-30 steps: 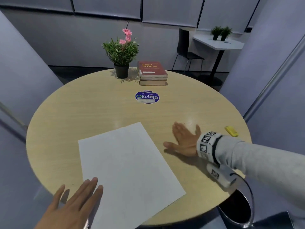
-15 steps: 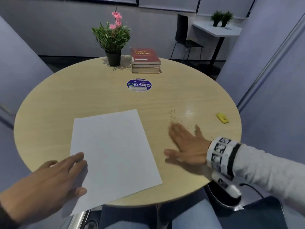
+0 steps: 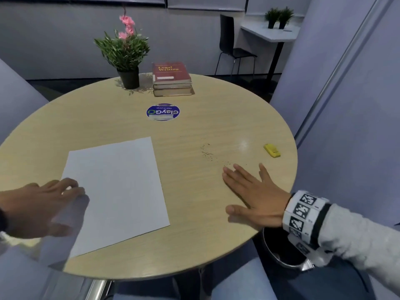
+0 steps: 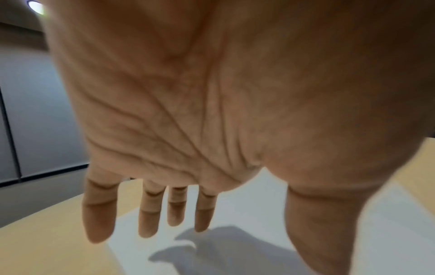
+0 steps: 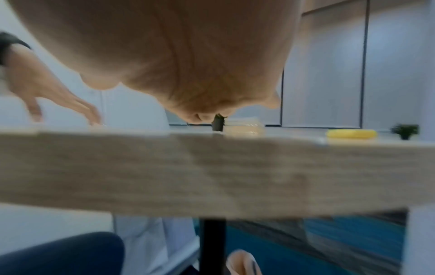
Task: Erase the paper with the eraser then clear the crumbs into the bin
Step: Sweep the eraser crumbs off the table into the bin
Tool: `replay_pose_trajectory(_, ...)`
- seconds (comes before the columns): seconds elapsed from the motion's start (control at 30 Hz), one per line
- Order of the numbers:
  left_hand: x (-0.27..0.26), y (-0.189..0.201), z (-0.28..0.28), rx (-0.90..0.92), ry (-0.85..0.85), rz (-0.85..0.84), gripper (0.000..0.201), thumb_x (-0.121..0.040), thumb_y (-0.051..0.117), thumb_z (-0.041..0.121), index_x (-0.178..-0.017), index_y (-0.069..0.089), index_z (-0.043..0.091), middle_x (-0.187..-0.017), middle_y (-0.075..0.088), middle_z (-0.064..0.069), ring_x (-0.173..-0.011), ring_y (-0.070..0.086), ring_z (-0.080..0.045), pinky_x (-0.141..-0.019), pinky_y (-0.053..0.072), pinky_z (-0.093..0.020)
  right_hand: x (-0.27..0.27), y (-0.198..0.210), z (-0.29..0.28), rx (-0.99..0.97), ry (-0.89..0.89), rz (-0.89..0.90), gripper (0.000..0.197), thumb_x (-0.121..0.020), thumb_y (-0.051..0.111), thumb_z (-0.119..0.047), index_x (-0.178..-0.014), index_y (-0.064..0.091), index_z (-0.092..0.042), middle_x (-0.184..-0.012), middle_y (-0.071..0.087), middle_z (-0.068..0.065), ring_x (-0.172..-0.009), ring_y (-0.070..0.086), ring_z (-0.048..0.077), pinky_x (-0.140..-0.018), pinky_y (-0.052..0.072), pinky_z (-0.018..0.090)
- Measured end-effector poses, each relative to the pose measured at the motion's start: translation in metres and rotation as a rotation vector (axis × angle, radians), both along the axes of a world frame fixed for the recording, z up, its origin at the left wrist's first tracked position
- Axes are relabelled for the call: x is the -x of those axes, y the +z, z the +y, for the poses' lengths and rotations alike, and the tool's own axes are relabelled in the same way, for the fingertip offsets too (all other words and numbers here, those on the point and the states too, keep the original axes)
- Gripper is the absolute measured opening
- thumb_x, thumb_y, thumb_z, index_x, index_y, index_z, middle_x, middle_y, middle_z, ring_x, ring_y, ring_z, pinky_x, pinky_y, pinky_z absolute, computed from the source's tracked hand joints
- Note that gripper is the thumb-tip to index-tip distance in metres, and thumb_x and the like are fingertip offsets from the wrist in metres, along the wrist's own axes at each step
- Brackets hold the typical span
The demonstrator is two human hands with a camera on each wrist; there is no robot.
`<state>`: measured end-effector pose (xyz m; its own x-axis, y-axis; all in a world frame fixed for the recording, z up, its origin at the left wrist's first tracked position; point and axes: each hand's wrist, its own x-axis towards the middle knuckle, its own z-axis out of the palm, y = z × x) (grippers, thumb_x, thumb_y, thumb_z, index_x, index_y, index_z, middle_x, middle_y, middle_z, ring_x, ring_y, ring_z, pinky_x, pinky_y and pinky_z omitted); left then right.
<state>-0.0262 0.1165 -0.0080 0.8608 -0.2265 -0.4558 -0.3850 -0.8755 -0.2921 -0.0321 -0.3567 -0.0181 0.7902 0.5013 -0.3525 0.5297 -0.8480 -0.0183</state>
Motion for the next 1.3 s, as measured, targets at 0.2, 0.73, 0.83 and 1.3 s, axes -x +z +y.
replay_pose_trajectory(0.2,-0.06,0.072,-0.112,0.042,0.03,-0.054,0.122,-0.055,-0.018,0.089,-0.153,0.006,0.021,-0.16,0.008,0.005,-0.145,0.014,-0.013,-0.116,0.017,-0.036,0.024,0.005,0.0,-0.37,0.044,-0.276,0.074,-0.088,0.023,-0.07,-0.15,0.01,-0.031,-0.158,-0.003,-0.017,-0.144,-0.012,0.004,-0.118,-0.001,0.048)
replay_pose_trajectory(0.73,-0.181,-0.006,-0.244,0.175,0.344,-0.061,0.136,-0.055,0.014,0.099,-0.151,0.002,0.004,-0.16,-0.003,-0.01,-0.147,-0.003,-0.025,-0.116,-0.004,-0.052,0.083,-0.083,-0.053,-0.398,0.002,-0.362,0.065,-0.092,0.026,-0.065,-0.145,0.031,-0.028,-0.146,0.041,-0.01,-0.138,0.029,0.014,-0.105,0.026,0.04)
replay_pose_trajectory(0.83,-0.158,-0.007,-0.27,0.163,0.231,-0.004,0.146,-0.039,-0.002,0.099,-0.151,-0.009,0.007,-0.159,-0.016,-0.01,-0.147,-0.012,-0.025,-0.116,-0.007,-0.051,0.083,-0.08,-0.057,-0.412,-0.017,-0.422,0.064,-0.09,0.029,-0.067,-0.141,0.037,-0.03,-0.144,0.045,-0.01,-0.135,0.038,0.013,-0.098,0.036,0.047)
replay_pose_trajectory(1.3,-0.183,0.026,-0.25,0.068,0.025,0.046,0.132,-0.045,-0.015,0.095,-0.15,-0.017,0.014,-0.157,-0.025,0.0,-0.145,-0.017,-0.01,-0.118,-0.006,-0.046,0.073,-0.074,-0.065,-0.528,-0.043,-0.495,0.062,-0.092,0.026,-0.065,-0.133,0.047,-0.024,-0.137,0.053,-0.004,-0.132,0.043,0.015,-0.096,0.036,0.053)
